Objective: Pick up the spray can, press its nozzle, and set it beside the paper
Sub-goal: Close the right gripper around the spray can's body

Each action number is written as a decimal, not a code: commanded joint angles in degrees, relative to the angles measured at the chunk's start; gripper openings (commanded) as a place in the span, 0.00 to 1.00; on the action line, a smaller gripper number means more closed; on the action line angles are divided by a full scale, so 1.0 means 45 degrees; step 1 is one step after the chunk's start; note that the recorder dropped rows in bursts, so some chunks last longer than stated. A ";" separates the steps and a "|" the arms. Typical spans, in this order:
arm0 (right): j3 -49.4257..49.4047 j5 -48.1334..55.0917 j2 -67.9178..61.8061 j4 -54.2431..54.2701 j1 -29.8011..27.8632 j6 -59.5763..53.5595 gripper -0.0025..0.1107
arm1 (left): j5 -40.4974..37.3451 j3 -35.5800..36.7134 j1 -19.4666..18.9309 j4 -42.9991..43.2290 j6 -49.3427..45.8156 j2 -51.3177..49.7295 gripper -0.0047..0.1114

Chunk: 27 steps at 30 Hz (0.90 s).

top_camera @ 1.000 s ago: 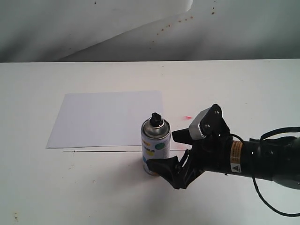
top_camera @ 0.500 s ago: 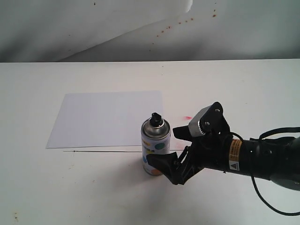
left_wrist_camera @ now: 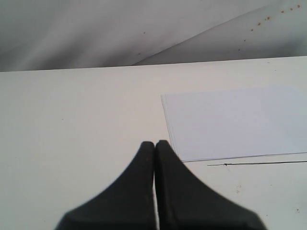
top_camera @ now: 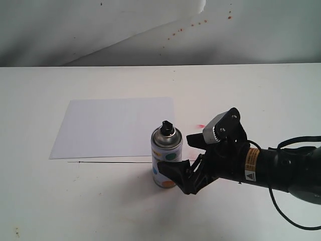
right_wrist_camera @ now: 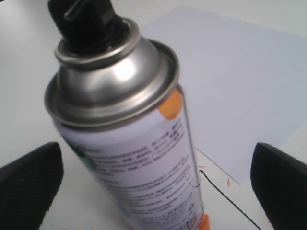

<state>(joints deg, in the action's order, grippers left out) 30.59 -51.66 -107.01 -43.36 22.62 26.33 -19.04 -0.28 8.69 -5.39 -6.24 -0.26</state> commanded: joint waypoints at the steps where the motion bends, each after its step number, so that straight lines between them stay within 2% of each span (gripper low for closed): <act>1: 0.0044 -0.0164 -0.0019 0.0104 0.0053 0.0012 0.88 | 0.0182 0.0063 -0.0021 -0.0002 0.0015 0.0057 0.04; 27: 0.0044 -0.0173 -0.0294 0.0012 0.0071 0.0263 0.88 | 0.0182 0.0063 -0.0021 -0.0002 0.0015 0.0057 0.04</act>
<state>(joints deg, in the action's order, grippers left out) 30.59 -51.66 -108.33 -43.38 22.62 27.14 -19.04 -0.28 8.69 -5.39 -6.24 -0.26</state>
